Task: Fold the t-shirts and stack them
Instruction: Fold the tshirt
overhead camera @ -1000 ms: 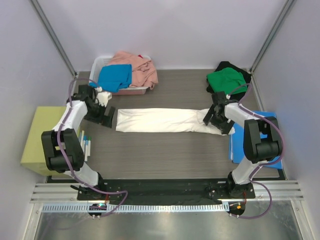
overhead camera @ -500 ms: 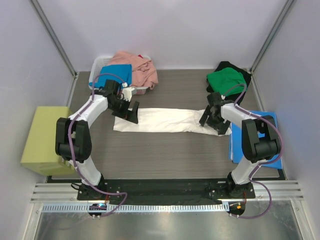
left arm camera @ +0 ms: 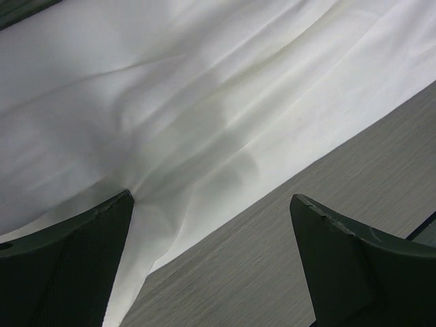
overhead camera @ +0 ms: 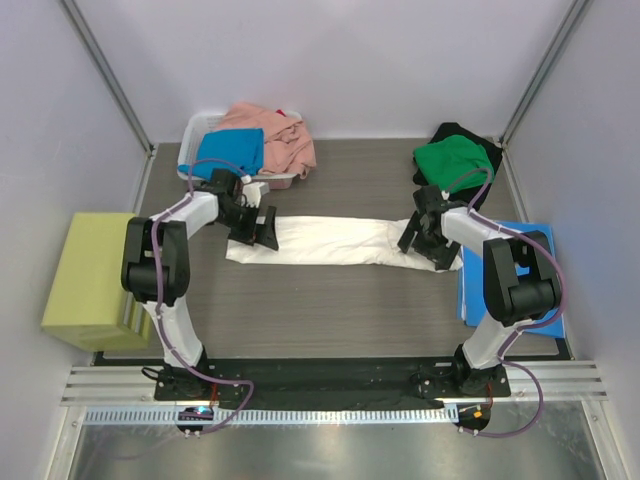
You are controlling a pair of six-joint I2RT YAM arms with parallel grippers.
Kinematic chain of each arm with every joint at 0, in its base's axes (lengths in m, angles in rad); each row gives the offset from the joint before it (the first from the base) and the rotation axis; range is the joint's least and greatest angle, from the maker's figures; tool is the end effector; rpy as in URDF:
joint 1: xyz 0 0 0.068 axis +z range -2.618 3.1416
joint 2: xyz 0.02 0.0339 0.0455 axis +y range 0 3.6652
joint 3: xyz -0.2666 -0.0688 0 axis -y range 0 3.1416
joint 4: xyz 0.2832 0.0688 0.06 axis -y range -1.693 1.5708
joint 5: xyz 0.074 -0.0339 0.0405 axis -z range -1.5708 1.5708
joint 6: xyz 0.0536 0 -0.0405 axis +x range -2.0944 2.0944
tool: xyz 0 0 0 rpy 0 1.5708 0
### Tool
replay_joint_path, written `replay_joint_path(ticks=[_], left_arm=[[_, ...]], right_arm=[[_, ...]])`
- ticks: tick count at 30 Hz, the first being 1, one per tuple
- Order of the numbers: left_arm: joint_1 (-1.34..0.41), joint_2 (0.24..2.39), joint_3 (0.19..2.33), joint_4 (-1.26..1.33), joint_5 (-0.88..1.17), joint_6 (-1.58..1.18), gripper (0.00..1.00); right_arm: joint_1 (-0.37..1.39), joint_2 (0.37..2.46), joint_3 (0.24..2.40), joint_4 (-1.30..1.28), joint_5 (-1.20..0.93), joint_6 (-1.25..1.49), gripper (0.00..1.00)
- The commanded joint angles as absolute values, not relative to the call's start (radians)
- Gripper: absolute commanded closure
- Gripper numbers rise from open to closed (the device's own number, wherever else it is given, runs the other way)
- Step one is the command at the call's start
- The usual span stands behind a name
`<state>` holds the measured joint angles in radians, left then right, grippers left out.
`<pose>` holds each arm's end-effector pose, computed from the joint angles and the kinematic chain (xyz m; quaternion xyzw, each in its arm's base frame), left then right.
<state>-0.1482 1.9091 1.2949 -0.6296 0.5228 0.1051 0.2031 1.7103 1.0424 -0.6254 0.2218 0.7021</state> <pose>0.4047 -0.0875 0.1368 0.1621 0.9402 -0.2583 0.1517 0.3463 0.0593 0.1278 0.2579 0.9500 -0.0385 0.1715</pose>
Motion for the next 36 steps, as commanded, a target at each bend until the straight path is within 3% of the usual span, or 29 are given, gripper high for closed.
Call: replay_joint_path(ticks=[1, 8, 16, 22, 29, 36], left_arm=[[-0.060, 1.911, 1.226, -0.571, 0.519, 0.115, 0.00], [0.115, 1.895, 1.143, -0.560, 0.463, 0.199, 0.00], [0.120, 1.707, 1.141, -0.693, 0.531, 0.248, 0.00], [0.094, 1.661, 1.164, -0.818, 0.584, 0.278, 0.00], [0.026, 1.629, 1.180, -0.819, 0.607, 0.230, 0.00], [-0.116, 1.661, 1.255, -0.773, 0.591, 0.164, 0.00]], right_arm=[[0.212, 1.678, 1.028, -0.617, 0.215, 0.690, 0.00], [0.210, 1.683, 1.016, -0.617, 0.221, 0.683, 0.00], [0.210, 1.689, 1.034, -0.624, 0.219, 0.676, 0.00], [0.212, 1.651, 1.123, -0.667, 0.123, 0.676, 0.00], [0.212, 1.625, 1.382, -0.781, -0.032, 0.652, 0.00], [0.213, 1.614, 1.335, -0.766, 0.090, 0.670, 0.00]])
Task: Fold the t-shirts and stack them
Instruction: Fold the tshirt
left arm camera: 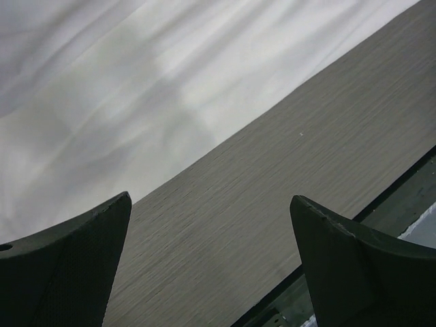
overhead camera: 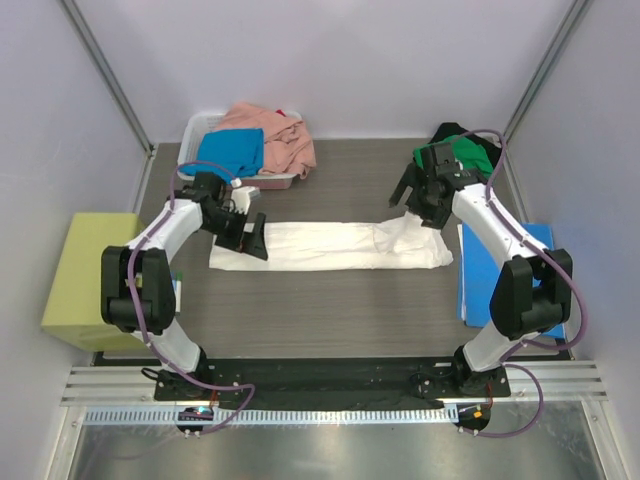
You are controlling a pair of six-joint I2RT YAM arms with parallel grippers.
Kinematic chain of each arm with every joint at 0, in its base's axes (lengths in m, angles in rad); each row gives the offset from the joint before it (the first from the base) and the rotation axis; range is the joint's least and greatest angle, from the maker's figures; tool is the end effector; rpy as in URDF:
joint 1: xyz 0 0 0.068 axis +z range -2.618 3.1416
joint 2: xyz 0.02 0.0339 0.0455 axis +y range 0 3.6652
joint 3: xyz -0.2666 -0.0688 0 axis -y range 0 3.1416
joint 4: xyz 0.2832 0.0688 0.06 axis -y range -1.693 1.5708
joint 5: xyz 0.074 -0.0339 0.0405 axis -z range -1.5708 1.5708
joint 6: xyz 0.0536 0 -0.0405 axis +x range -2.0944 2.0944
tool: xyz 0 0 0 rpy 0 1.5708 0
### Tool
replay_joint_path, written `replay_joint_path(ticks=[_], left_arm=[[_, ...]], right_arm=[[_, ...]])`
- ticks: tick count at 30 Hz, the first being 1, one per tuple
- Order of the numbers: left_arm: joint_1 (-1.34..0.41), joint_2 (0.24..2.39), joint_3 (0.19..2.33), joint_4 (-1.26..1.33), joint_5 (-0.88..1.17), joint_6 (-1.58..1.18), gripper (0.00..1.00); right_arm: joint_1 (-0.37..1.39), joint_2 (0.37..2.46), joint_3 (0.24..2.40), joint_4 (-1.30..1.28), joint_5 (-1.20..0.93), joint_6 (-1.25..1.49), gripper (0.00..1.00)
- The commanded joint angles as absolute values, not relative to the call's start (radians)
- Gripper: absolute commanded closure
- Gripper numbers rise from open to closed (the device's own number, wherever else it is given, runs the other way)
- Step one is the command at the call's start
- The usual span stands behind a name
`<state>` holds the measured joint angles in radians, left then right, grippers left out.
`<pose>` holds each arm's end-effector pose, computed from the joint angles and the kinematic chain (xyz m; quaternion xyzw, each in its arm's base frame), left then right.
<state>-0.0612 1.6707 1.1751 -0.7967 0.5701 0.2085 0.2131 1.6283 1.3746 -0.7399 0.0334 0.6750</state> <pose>0.3546 -0.0507 0.1823 0.1664 0.9365 -0.2679 0.1533 0.3856 0.0816 0.2598 0.2240 0.9320 0.1078 0.2638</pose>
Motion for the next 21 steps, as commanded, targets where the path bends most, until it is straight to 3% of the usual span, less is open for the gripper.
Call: replay_joint_path(ticks=[1, 8, 21], left_arm=[[-0.124, 1.686, 1.271, -0.773, 0.592, 0.160, 0.00], [-0.144, 1.802, 1.446, -0.793, 0.545, 0.170, 0.00], [-0.083, 1.868, 1.367, -0.727, 0.463, 0.219, 0.00]], right_arm=[[0.213, 1.617, 1.291, -0.750, 0.101, 0.672, 0.00], [0.213, 1.710, 1.206, -0.653, 0.092, 0.683, 0.00], [0.213, 1.805, 1.148, -0.643, 0.135, 0.635, 0.00]])
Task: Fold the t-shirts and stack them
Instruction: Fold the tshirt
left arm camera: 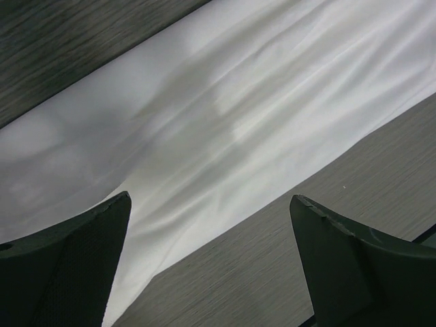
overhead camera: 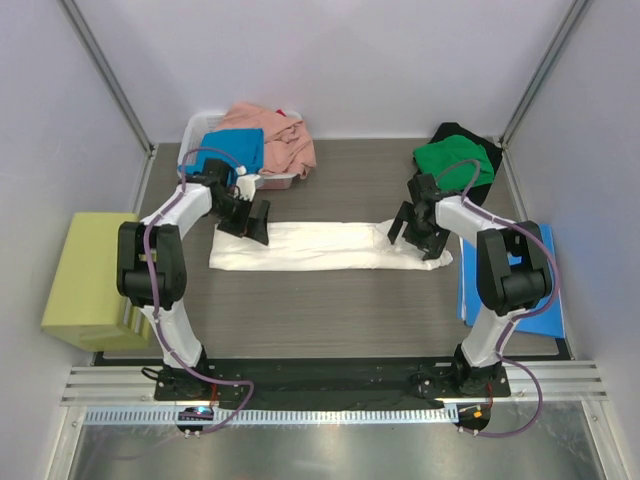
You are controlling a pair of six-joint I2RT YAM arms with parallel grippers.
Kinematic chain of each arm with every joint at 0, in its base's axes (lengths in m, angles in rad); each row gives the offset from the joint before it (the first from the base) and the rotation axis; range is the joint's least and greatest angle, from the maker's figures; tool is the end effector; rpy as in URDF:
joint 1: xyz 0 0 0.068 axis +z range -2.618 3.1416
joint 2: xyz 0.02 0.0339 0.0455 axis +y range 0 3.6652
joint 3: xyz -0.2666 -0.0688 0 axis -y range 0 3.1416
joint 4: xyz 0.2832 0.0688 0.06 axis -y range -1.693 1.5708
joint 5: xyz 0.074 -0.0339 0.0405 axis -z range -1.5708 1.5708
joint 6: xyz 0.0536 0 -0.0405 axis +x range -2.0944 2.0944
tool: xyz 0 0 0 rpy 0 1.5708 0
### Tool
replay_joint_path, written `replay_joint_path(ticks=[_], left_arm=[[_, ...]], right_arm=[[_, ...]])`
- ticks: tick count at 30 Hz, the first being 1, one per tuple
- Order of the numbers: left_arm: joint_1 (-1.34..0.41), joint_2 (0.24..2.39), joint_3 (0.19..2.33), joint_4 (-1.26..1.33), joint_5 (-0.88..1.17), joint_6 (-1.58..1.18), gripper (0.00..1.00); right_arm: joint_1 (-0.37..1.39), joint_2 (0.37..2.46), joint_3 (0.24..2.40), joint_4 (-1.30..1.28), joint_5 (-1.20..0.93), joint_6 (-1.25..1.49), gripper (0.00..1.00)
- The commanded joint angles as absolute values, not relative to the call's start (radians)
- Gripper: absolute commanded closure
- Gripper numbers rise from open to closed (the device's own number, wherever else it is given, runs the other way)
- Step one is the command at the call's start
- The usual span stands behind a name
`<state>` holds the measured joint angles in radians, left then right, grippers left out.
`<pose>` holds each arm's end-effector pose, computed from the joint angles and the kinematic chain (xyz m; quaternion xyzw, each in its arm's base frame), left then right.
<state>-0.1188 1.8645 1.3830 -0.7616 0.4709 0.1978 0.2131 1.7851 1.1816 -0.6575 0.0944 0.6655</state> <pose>0.4094 -0.0734 0.1754 0.1888 0.9414 -0.2237 0.1676 0.3752 0.0760 0.1414 0.2284 0.9602 0.0234 0.1593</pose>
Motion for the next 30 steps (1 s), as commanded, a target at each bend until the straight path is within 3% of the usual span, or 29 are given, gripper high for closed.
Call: replay_joint_path(ticks=[1, 21, 30], left_arm=[[-0.080, 1.870, 1.364, -0.723, 0.466, 0.219, 0.00], [-0.069, 1.801, 1.298, -0.690, 0.439, 0.224, 0.00], [-0.069, 1.819, 1.290, -0.675, 0.419, 0.221, 0.00]], right_arm=[[0.213, 1.809, 1.140, -0.643, 0.132, 0.632, 0.00], [0.213, 1.565, 1.253, -0.779, 0.136, 0.644, 0.00], [0.212, 1.621, 1.175, -0.741, 0.175, 0.638, 0.00]])
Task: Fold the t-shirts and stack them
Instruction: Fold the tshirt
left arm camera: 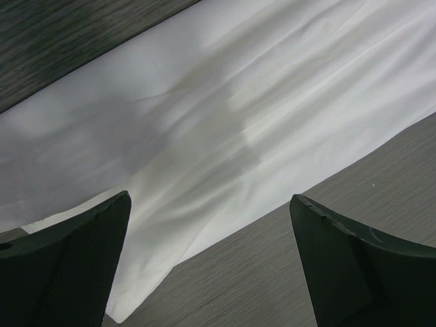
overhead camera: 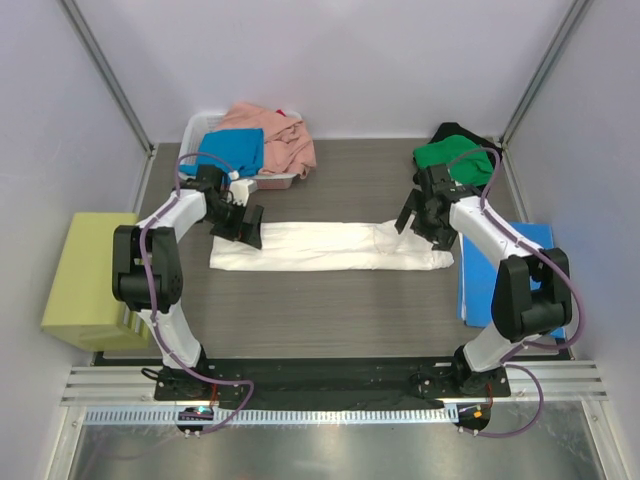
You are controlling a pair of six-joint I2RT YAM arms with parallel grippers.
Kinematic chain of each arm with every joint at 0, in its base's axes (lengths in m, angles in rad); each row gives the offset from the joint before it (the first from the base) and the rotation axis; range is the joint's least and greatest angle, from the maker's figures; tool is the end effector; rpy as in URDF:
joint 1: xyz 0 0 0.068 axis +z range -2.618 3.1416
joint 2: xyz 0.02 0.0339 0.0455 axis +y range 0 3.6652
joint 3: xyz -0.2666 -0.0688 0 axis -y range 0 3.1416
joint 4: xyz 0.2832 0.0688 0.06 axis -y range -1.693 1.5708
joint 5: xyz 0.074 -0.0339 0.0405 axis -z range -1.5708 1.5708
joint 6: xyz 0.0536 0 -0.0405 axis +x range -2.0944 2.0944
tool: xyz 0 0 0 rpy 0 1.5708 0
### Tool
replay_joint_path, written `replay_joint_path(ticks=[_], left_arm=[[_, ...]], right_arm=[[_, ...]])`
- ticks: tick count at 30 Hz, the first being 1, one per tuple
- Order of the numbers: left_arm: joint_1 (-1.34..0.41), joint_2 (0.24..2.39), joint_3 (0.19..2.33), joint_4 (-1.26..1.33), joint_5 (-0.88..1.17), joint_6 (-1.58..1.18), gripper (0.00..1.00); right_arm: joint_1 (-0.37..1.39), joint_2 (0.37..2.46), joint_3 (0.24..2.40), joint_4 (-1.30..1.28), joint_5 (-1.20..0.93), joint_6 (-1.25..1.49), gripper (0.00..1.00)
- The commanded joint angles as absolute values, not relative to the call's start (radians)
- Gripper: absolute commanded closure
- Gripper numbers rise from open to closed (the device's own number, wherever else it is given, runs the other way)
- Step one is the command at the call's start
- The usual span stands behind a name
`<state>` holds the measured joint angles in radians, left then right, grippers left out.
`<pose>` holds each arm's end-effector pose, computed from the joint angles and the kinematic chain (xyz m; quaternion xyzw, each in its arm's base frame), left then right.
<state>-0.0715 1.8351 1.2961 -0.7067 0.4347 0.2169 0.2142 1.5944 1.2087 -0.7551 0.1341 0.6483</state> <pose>0.4000 -0.0513 0.1608 0.1730 0.9486 -0.2008 0.1731 0.3575 0.0704 0.2135 0.2239 0.9488 0.0295 0.2207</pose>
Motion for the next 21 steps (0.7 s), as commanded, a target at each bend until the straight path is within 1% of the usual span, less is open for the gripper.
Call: replay_joint_path(ticks=[1, 11, 21], left_arm=[[-0.069, 1.822, 1.289, -0.672, 0.416, 0.224, 0.00], [-0.069, 1.844, 1.296, -0.637, 0.362, 0.232, 0.00], [-0.069, 1.798, 1.146, -0.611, 0.275, 0.298, 0.00]], right_arm=[[0.213, 1.637, 1.169, -0.732, 0.190, 0.638, 0.00], [0.212, 1.701, 1.132, -0.692, 0.212, 0.626, 0.00], [0.186, 1.764, 1.141, -0.670, 0.244, 0.617, 0.00]])
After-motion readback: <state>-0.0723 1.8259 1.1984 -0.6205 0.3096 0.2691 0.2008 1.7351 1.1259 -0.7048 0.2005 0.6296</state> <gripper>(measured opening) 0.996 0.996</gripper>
